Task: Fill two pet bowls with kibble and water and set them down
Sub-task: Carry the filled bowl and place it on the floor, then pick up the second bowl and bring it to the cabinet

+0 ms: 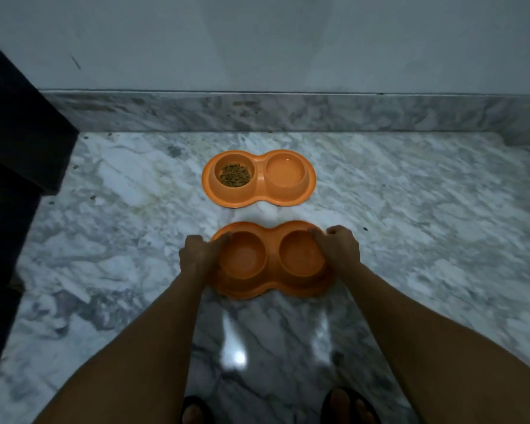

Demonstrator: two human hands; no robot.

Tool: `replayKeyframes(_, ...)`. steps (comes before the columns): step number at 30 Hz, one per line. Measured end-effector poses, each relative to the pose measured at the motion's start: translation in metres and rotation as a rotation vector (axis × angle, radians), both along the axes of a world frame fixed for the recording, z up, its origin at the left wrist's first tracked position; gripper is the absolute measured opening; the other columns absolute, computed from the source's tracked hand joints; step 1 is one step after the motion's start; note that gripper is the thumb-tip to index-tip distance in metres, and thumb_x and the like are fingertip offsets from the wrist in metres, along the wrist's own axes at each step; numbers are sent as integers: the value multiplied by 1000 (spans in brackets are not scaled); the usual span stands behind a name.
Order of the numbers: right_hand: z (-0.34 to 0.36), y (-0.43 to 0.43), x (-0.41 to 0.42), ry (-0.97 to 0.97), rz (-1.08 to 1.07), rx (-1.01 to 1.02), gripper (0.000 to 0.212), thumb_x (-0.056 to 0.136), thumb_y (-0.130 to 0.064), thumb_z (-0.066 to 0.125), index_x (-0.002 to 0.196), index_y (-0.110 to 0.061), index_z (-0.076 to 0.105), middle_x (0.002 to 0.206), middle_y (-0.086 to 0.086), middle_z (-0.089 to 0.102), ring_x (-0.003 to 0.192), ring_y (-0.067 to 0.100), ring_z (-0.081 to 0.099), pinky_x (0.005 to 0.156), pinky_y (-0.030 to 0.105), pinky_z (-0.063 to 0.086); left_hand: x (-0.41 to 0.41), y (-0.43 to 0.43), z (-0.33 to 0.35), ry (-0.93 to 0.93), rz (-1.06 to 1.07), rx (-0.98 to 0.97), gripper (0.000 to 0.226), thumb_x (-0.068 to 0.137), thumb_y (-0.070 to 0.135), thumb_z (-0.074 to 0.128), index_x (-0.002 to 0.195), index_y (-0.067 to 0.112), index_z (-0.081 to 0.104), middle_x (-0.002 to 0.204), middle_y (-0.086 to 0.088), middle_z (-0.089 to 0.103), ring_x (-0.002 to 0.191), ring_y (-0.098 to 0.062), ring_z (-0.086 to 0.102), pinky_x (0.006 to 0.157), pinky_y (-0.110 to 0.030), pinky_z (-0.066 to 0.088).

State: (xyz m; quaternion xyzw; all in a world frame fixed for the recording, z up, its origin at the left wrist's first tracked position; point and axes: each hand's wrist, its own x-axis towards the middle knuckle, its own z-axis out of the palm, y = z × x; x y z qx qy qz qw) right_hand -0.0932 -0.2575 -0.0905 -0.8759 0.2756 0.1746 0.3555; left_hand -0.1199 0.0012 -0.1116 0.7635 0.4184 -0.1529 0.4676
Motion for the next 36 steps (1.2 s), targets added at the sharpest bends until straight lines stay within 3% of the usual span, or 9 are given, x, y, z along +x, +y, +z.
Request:
replayKeyframes(4,-3,0,-31,45,-78,-10,47,79,-41,70,109,-6,61,116,19,62,107,37,59,88,39,46,-32,-16,9,94,30,49,80,56,54,72,119,7,58,122,-26,54,115,-40,50,97,-46,46)
replayKeyframes(8,-1,4,-44,46,-92,-12,37,80,-26,69,107,-2,61,114,20,63,106,37,60,88,41,48,-45,-23,13,82,3,22,62,65,36,68,119,8,59,120,-24,56,107,-37,55,74,-34,43)
replayKeyframes(13,7,2,-45,-7,-101,4,38,80,-28,69,107,-4,60,112,16,63,106,34,59,81,35,45,-41,-20,21,9,1,34,61,52,39,59,105,10,64,107,-21,63,103,-36,57,72,-34,44)
replayKeyframes(16,16,8,-38,-76,-157,24,39,80,-28,67,112,-6,60,115,15,62,104,34,60,82,35,45,-34,-22,33,-44,39,49,58,63,38,65,113,8,63,107,-18,66,100,-35,61,72,-34,45)
replayKeyframes(21,46,20,-17,-189,-222,44,50,86,-27,64,128,-3,56,129,18,54,116,37,55,92,40,44,-13,-24,61,-149,117,60,60,77,34,67,129,7,54,118,-18,62,108,-35,59,88,-39,47)
replayKeyframes(27,174,36,-11,-225,-222,6,41,84,-28,63,119,-6,63,123,15,55,107,36,58,91,46,50,-13,-21,197,-178,158,68,78,63,48,54,131,10,51,121,-18,58,106,-34,57,84,-40,48)
replayKeyframes(32,328,44,-7,-198,-206,13,50,88,-28,61,131,-5,56,132,15,50,109,36,57,89,43,48,-12,-12,347,-180,158,111,67,73,44,58,131,12,51,123,-16,54,106,-33,56,86,-42,49)
replayKeyframes(36,465,57,-1,-238,-234,31,43,93,-34,55,122,-3,61,126,17,50,100,37,59,91,46,50,-9,-2,483,-212,198,104,68,74,46,57,132,12,50,125,-16,54,107,-33,56,84,-41,48)
